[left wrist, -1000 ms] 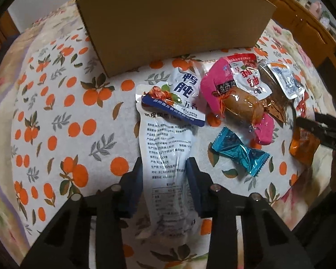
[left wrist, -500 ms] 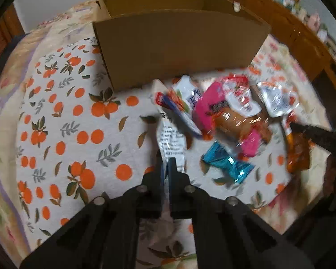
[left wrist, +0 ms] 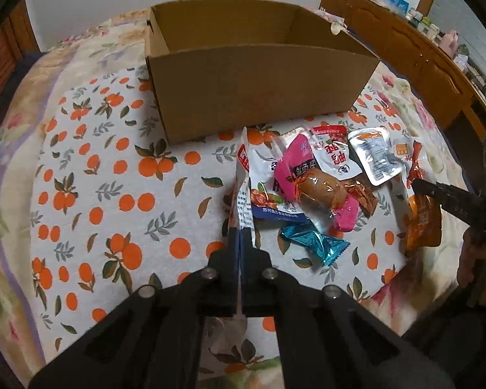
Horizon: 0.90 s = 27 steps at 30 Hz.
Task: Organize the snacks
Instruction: 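Lift both held packs and carry them over the cardboard box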
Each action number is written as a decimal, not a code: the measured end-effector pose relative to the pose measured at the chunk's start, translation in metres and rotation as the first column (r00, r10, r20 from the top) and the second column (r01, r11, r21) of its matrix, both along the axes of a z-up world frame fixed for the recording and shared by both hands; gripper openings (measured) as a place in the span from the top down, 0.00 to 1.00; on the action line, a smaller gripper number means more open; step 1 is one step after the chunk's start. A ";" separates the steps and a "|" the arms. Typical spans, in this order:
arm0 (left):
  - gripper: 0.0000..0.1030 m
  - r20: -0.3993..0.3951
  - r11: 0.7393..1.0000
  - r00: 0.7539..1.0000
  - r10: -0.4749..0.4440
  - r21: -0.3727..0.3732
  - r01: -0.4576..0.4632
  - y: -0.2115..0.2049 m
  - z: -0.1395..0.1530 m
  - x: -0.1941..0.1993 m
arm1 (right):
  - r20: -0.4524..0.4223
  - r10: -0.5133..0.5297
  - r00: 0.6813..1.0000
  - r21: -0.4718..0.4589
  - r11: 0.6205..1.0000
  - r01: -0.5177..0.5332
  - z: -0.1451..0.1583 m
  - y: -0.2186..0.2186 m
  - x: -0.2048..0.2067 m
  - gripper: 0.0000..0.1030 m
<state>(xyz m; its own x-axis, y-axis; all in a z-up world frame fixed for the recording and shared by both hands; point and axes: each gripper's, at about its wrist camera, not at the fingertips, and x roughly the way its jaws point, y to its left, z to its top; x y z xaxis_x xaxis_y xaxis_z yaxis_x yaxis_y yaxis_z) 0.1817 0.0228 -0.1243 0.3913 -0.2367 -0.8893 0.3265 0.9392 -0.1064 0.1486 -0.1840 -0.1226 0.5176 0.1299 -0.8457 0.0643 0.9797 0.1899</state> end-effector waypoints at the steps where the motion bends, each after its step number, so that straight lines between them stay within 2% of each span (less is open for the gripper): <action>1: 1.00 0.009 1.000 1.000 0.002 0.001 -0.002 0.000 0.003 -0.002 | 0.007 0.003 1.000 0.000 1.000 -0.003 0.002 0.000 0.000 0.86; 7: 1.00 0.041 1.000 0.999 0.014 -0.016 -0.013 0.003 0.015 -0.005 | 0.040 0.006 0.999 0.009 1.000 -0.007 0.012 0.000 -0.001 0.86; 15: 1.00 0.138 0.999 0.990 0.021 -0.051 -0.015 0.007 0.046 -0.015 | 0.116 0.008 0.993 0.036 0.999 -0.013 0.035 -0.003 -0.003 0.86; 27: 1.00 0.241 0.994 0.970 0.024 -0.109 0.002 0.004 0.083 -0.019 | 0.214 0.085 0.973 0.034 0.995 -0.094 0.067 0.010 0.001 0.86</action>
<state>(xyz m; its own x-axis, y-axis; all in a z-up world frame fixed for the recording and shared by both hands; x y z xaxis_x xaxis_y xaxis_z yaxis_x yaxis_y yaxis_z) 0.1630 0.0271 -0.0411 0.5941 -0.3209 -0.7376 0.3449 0.9300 -0.1268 0.1497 -0.1738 -0.0554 0.6689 0.2177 -0.7107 -0.0692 0.9702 0.2321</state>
